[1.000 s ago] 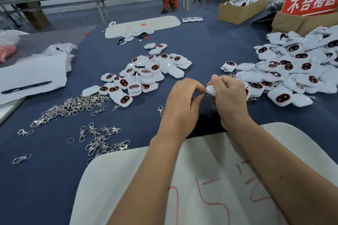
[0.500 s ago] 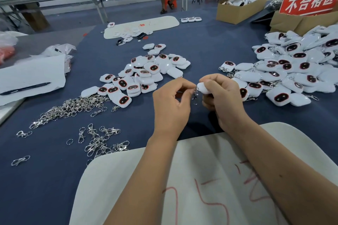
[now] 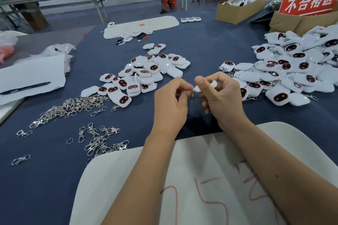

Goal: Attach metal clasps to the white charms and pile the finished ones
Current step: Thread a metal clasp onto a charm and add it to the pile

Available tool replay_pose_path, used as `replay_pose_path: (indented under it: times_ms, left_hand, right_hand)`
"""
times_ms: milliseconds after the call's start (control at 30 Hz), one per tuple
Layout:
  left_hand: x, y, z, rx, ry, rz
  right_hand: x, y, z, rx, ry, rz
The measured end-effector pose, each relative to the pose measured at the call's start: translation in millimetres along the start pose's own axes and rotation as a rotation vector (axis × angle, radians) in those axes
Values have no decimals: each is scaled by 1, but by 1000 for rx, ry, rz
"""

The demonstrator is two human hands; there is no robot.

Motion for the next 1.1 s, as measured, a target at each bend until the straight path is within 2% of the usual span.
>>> replay_pose_path:
  times_ms: [67, 167, 400, 467, 633, 700, 833, 900, 1000, 1100]
  left_hand:
    - [7, -4, 6, -19, -245, -163]
    - [12, -10, 27, 57, -591, -362]
    - [20, -12, 27, 17, -762, -484]
    - [21, -11, 25, -5, -732, -482]
    - [22, -7, 10, -92, -459, -381]
    - [17, -4, 4, -74, -307, -284]
    - [-5, 0, -1, 23, 77, 46]
    - [-11, -1, 1, 57, 196, 135]
    - [-12, -3, 1, 27, 233, 125]
    - [0, -5, -1, -73, -45, -109]
  right_hand:
    - [2, 1, 2, 11, 120, 7]
    - [-2, 2, 1, 5, 205, 51]
    - [-12, 6, 1, 9, 223, 127]
    - [-15, 5, 4, 51, 222, 152]
    - [-20, 2, 13, 154, 242, 199]
    - [-20, 2, 12, 151, 245, 188]
    - [-22, 3, 9, 139, 250, 187]
    - [-24, 3, 9, 131, 233, 188]
    - [-23, 3, 7, 113, 229, 178]
    - [-17, 4, 6, 105, 250, 139]
Point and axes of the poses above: each hand's wrist, its own y-axis towards the middle knuckle, its own z-axis out of the palm, x = y × z, the point moved 9 cm from there along y, towards the middle knuckle, and after that the axes turned 14 degrees about y, right-handed, at the moved point
